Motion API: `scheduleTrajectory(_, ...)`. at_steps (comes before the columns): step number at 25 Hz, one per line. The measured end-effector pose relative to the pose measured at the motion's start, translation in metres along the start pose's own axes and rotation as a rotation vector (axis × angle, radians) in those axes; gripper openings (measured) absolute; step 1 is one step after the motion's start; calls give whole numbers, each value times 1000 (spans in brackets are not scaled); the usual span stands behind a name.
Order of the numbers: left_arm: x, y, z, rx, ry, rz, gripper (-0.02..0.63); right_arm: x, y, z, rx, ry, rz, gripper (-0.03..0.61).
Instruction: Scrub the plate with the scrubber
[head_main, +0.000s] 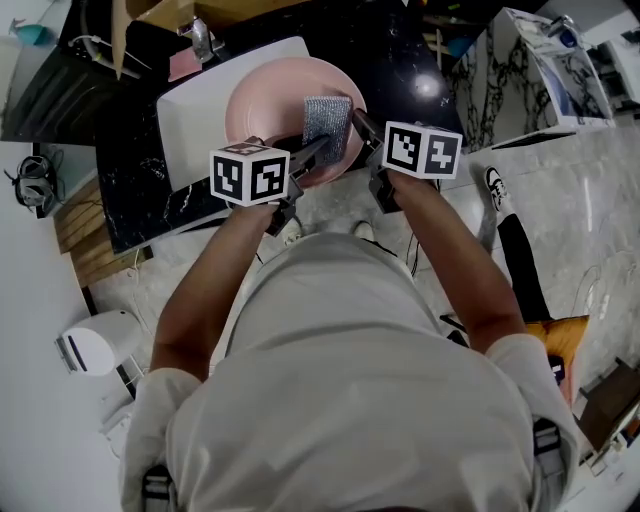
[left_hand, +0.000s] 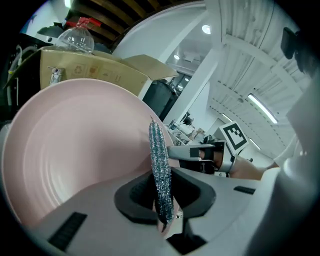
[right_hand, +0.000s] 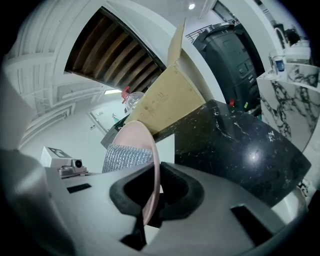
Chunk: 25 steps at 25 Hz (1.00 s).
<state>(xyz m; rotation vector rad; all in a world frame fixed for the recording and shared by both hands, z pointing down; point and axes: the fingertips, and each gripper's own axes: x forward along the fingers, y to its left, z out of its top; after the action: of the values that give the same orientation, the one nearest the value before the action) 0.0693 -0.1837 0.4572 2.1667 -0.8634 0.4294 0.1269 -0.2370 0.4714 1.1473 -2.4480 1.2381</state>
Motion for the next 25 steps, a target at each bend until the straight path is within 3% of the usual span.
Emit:
scheduleTrajectory(19, -74, 73, -6, 13, -11, 220, 67, -10, -23, 7, 18, -14, -32, 25)
scheduleTrajectory(25, -51, 34, 4, 35, -26, 125, 67, -6, -21, 8, 32, -25, -30, 23)
